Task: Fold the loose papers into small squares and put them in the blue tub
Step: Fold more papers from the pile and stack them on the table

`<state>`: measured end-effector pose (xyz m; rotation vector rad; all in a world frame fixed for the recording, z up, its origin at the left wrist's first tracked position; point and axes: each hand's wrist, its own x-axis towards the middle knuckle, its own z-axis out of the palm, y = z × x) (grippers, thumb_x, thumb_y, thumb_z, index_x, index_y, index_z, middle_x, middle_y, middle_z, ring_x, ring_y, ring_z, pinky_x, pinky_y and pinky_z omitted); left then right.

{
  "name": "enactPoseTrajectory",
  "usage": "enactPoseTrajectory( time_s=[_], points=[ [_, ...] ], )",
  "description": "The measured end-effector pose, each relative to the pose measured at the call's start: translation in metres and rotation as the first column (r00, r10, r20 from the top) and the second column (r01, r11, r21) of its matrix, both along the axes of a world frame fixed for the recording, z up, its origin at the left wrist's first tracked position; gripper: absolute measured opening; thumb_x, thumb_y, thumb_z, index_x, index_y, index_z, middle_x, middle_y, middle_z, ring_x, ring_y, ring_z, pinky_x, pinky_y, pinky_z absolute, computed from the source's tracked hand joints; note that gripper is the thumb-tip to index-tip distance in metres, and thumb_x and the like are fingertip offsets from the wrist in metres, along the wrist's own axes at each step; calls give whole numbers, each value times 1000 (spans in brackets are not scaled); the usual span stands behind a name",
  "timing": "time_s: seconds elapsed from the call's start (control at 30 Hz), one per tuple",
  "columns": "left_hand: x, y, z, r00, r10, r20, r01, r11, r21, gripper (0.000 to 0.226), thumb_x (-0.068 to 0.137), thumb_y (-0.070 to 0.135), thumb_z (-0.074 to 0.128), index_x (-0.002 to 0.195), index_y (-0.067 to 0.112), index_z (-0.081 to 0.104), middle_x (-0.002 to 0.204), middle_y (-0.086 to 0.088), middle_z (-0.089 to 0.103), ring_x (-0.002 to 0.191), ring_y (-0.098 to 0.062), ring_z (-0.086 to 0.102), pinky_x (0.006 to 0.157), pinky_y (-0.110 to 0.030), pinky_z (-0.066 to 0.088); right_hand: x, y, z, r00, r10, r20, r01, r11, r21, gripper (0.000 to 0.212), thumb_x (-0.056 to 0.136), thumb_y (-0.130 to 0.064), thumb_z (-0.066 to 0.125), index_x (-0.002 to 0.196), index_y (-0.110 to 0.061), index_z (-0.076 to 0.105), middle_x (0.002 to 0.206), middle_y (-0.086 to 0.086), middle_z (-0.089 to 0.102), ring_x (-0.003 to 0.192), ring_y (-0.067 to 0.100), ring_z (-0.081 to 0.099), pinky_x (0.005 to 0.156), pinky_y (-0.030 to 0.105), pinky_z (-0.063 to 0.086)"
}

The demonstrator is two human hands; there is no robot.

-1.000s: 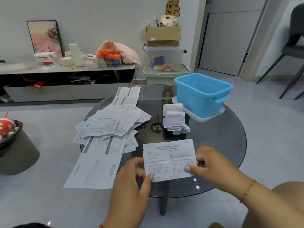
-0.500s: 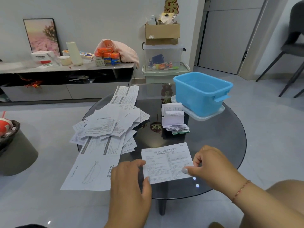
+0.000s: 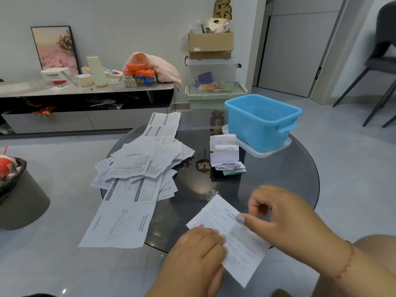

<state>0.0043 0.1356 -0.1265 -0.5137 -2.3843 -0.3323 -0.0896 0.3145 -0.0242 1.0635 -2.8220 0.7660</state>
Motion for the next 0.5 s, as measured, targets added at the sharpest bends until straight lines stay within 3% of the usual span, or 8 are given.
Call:
enactPoseTrajectory(
  time_s=[0.07,0.13,0.27,0.4,0.5],
  points=[
    [-1,-2,1,999,-45,5,45,999,4,12,72,22,64,81,24,56,91,11,66,97,-6,61,97,-31,43,-9,0,-9,980,182,76,-176,981,-76,36,73,-67,49,87,-38,64,96,-24,61,95,-3,53,78,13,41],
    [0,-7,3,998,-55,28,55,998,-14,13,70,18,64,79,24,57,87,11,66,95,-5,62,101,-33,40,-13,-1,-20,932,341,121,-342,940,-8,54,76,-73,46,111,-37,64,117,-27,58,111,-8,49,94,16,41],
    [4,-20,6,999,12,41,-11,1000,-19,13,71,16,65,80,22,58,78,7,61,79,-11,62,104,-34,37,-15,2,-27,866,495,63,-498,849,173,72,78,-78,35,122,-27,63,129,-17,56,119,-3,45,102,20,36],
    [9,-23,6,991,113,68,-116,992,47,15,76,21,58,90,25,56,81,7,59,81,-8,58,104,-34,36,-13,5,-27,845,531,62,-530,820,216,79,67,-79,54,125,-26,59,123,-17,52,112,0,45,96,13,35],
    [10,-21,3,988,140,71,-146,985,93,12,75,22,59,87,24,58,80,7,59,81,-7,57,106,-30,35,-12,4,-32,855,519,25,-510,829,230,59,74,-62,61,124,-30,59,115,-18,52,106,-1,44,84,5,32]
  ],
)
